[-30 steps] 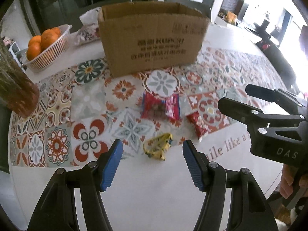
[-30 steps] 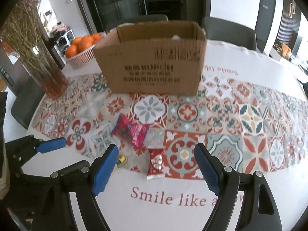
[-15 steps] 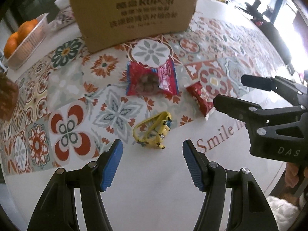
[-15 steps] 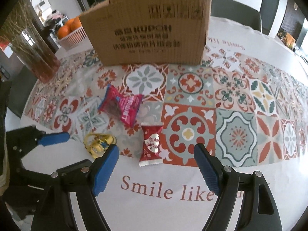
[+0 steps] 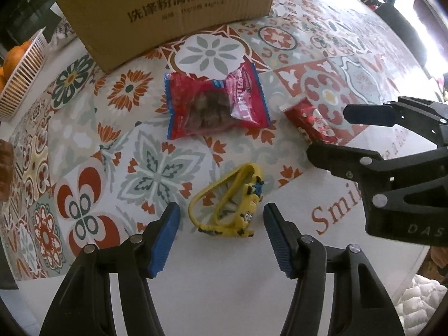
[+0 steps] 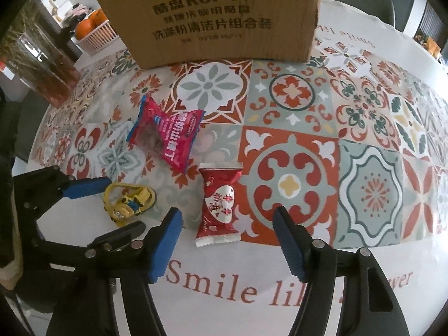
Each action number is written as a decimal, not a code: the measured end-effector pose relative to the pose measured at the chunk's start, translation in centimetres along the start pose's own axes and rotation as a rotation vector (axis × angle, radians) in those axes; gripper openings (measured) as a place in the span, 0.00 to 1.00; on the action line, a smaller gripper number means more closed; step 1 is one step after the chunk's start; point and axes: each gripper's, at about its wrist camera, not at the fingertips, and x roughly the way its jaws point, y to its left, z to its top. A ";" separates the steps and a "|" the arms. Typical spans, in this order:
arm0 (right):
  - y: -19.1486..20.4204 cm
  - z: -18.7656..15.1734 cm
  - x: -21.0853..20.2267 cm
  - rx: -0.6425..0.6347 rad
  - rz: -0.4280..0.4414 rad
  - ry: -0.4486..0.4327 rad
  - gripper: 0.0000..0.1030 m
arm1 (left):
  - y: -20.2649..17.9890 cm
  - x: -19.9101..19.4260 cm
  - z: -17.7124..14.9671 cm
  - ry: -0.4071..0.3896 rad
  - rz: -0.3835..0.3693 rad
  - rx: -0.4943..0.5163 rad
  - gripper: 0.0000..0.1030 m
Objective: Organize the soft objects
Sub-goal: 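Grasp the yellow keychain with the left tool while the right tool grasps the red candy packet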
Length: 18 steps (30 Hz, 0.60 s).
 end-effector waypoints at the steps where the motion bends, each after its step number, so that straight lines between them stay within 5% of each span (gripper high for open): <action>1: 0.1 0.1 0.1 -0.002 -0.001 -0.001 0.66 | -0.1 0.0 0.1 -0.007 0.008 0.003 0.58; 9: 0.4 0.4 1.1 0.002 -0.004 0.000 0.54 | 0.2 0.2 1.0 -0.042 0.017 -0.057 0.41; 14: 0.5 0.5 1.4 0.006 -0.017 -0.010 0.28 | 1.6 -0.2 0.5 -0.070 0.008 -0.129 0.33; 18: 0.1 0.3 1.2 0.030 -0.001 -0.013 0.24 | 2.6 -0.5 -0.3 -0.083 -0.037 -0.216 0.29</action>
